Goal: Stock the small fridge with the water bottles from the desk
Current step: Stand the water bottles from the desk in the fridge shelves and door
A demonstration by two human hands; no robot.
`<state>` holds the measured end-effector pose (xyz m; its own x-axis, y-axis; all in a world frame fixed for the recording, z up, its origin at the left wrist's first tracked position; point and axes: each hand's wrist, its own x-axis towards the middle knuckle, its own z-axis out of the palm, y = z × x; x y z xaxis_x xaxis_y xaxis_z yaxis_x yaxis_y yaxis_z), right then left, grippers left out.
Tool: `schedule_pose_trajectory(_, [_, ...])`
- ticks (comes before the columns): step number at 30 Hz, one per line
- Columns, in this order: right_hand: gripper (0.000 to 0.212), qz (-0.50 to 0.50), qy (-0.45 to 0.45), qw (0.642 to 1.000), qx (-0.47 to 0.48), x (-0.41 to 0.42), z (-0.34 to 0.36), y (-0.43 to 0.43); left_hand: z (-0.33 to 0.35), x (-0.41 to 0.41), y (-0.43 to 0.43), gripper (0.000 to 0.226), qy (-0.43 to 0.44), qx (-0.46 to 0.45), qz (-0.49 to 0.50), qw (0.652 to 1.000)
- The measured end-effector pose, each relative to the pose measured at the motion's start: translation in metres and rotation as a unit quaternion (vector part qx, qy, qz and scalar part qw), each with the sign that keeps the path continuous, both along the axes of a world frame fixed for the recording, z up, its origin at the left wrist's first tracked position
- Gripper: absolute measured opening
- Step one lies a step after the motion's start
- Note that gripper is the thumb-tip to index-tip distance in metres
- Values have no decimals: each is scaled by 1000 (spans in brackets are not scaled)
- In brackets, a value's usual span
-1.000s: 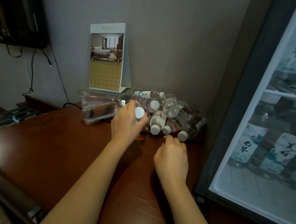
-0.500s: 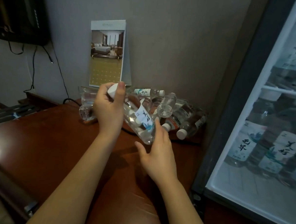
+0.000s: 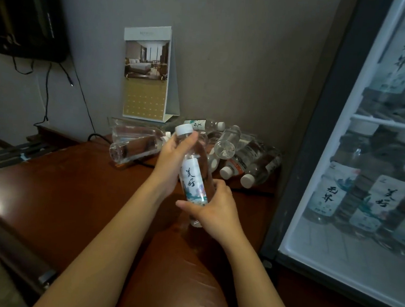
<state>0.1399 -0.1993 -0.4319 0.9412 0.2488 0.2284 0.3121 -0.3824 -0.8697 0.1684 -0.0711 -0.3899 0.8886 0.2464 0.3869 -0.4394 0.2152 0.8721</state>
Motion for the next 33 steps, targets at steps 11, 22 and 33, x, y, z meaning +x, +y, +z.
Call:
schedule_pose_trajectory(11, [62,13,40,999,-7,-24,9,-8,5,-30,-10,32,39,37,-50,997])
schedule_pose_trajectory(22, [71,0,57,998,11,-110,3,-40,15,-116,-44,36,36,114,-102,988])
schedule_pose_trajectory(33, [69,-49,10,995,88,-175,38,-126,61,-172,-135,19,-11,164,-223,961])
